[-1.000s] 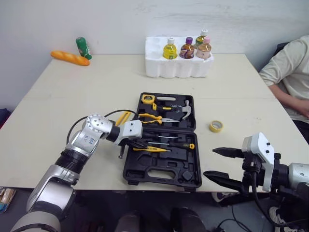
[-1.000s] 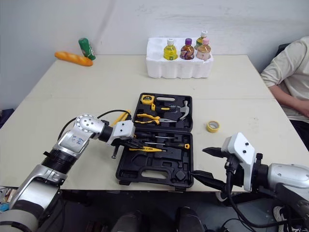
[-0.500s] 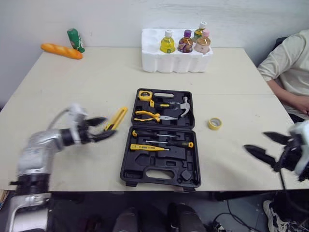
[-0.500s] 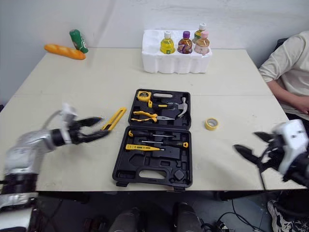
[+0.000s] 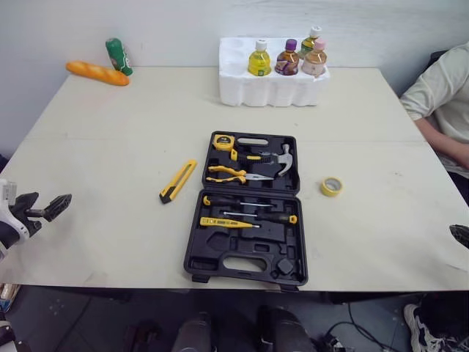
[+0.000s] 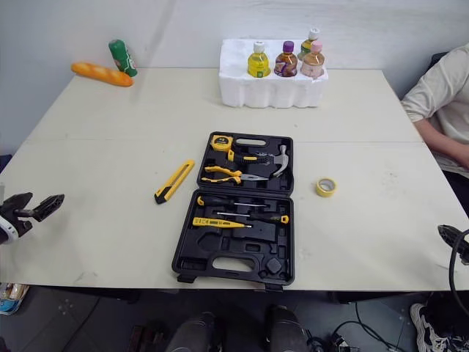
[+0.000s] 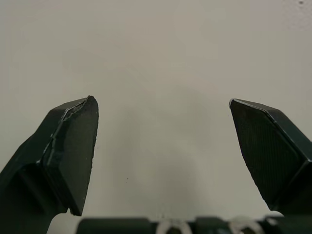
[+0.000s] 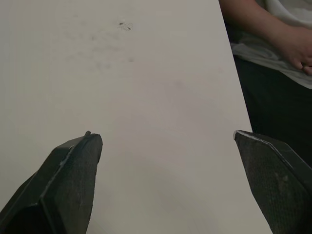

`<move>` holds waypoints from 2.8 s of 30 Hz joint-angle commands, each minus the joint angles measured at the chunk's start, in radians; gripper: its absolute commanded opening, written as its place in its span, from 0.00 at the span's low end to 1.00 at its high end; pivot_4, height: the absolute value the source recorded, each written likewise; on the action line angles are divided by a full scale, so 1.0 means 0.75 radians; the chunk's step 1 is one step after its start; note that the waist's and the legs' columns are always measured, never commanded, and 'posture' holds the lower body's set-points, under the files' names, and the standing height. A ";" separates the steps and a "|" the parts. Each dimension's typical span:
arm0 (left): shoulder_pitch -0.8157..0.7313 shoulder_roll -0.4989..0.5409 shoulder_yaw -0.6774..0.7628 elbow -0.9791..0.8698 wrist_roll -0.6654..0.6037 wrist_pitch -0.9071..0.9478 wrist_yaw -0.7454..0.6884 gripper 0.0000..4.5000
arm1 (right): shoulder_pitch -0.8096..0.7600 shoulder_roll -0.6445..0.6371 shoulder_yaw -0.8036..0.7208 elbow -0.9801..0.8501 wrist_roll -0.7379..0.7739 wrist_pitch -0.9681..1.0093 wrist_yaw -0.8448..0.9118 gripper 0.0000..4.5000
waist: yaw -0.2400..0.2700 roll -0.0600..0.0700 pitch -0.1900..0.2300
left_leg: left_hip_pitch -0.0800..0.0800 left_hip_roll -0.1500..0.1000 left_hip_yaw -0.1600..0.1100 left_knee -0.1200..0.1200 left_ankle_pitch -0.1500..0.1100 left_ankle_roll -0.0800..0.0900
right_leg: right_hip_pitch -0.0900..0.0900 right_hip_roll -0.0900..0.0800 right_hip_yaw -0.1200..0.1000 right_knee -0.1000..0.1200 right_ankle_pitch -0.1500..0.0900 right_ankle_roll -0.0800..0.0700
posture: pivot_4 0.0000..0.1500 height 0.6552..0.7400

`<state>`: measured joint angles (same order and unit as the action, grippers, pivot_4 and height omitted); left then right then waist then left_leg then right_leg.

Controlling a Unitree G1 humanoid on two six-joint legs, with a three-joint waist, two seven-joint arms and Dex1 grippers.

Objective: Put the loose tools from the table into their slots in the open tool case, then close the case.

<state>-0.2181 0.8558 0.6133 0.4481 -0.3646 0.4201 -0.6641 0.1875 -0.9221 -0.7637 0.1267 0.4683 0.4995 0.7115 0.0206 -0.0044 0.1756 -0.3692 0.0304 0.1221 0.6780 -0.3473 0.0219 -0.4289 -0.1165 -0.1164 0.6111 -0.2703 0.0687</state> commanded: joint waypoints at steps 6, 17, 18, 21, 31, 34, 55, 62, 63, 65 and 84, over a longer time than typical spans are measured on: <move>-0.045 -0.091 -0.239 -0.467 -0.020 0.205 0.083 1.00 | -0.095 -0.078 -0.012 -0.443 0.197 0.191 0.096 1.00 | -0.006 0.001 0.001 | 0.000 0.000 0.001 0.001 0.001 0.000 | 0.000 0.000 0.001 0.002 0.000 0.001 | 1.00 0.96; -0.281 -0.206 -0.624 -0.760 0.004 0.704 0.250 1.00 | -0.284 -0.198 0.143 -1.073 0.951 0.538 0.168 1.00 | 0.003 -0.006 0.005 | -0.001 0.000 0.001 0.001 0.005 0.007 | 0.001 0.003 0.001 0.001 0.001 0.002 | 1.00 0.96; -0.306 -0.213 -0.651 -0.730 0.022 0.691 0.253 1.00 | -0.311 -0.208 0.169 -1.091 0.993 0.543 0.153 1.00 | 0.005 -0.007 0.006 | -0.001 0.000 0.001 0.002 0.005 0.008 | 0.001 0.003 0.001 0.001 0.001 0.002 | 1.00 0.96; -0.380 -0.226 -0.778 -0.607 0.112 0.592 0.229 1.00 | -0.405 -0.225 0.256 -1.121 1.071 0.537 0.099 1.00 | 0.007 -0.007 0.006 | -0.002 0.000 0.001 0.003 0.006 0.008 | 0.001 0.003 0.001 0.001 0.001 0.002 | 1.00 0.96; -0.423 -0.323 -0.870 -0.396 0.189 0.442 0.153 0.53 | -0.445 -0.200 0.370 -1.111 0.966 0.481 0.010 1.00 | 0.015 -0.007 0.005 | -0.002 -0.001 0.001 0.005 0.005 0.010 | 0.002 0.002 0.000 -0.001 0.001 0.002 | 1.00 0.96; -0.477 -0.338 -0.835 -0.367 0.162 0.417 0.112 0.33 | -0.408 -0.181 0.363 -1.121 0.928 0.470 -0.010 1.00 | 0.017 -0.007 0.005 | -0.002 -0.001 0.000 0.005 0.005 0.010 | 0.002 0.002 0.000 0.000 0.001 0.002 | 1.00 0.96; -0.784 -0.149 -1.424 -0.735 0.191 0.282 -0.895 0.33 | 0.388 -0.022 -0.093 -1.402 0.715 0.392 0.223 1.00 | 0.025 -0.013 0.008 | -0.005 -0.002 0.002 0.007 0.006 0.015 | 0.004 0.008 0.001 -0.004 0.003 0.006 | 1.00 0.96; -0.749 -0.243 -1.544 -0.718 0.288 0.290 -0.861 0.33 | 0.472 0.044 -0.126 -1.452 0.718 0.379 0.167 1.00 | 0.009 -0.013 0.008 | -0.004 -0.002 0.001 0.007 0.008 0.014 | 0.003 0.009 0.001 -0.002 0.002 0.005 | 1.00 0.96; -0.743 -0.256 -1.545 -0.717 0.289 0.298 -0.855 0.33 | 0.486 0.048 -0.128 -1.456 0.715 0.378 0.167 1.00 | 0.008 -0.013 0.008 | -0.004 -0.002 0.001 0.007 0.008 0.015 | 0.003 0.008 0.001 -0.002 0.002 0.005 | 1.00 0.96; -0.730 -0.268 -1.553 -0.715 0.299 0.300 -0.847 0.33 | 0.509 0.052 -0.124 -1.457 0.699 0.376 0.162 1.00 | 0.009 -0.013 0.008 | -0.004 -0.002 0.001 0.007 0.008 0.015 | 0.004 0.008 0.001 -0.001 0.002 0.005 | 1.00 0.96; -0.690 -0.383 -1.251 -0.560 0.049 -0.054 -1.024 0.87 | 0.407 0.003 0.043 -1.354 0.601 0.353 0.156 1.00 | 0.010 -0.013 0.008 | -0.004 -0.003 -0.001 0.008 0.008 0.016 | 0.004 0.006 0.000 0.000 0.002 0.004 | 1.00 0.96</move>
<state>-0.7584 0.5907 -0.3705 -0.0165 -0.2767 0.4097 -1.4324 0.4982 -0.9115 -0.7333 -0.8889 0.9216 0.7827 0.8300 0.0280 -0.0140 0.1815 -0.3722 0.0280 0.1217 0.6847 -0.3409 0.0339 -0.4256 -0.1121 -0.1161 0.6109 -0.2686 0.0722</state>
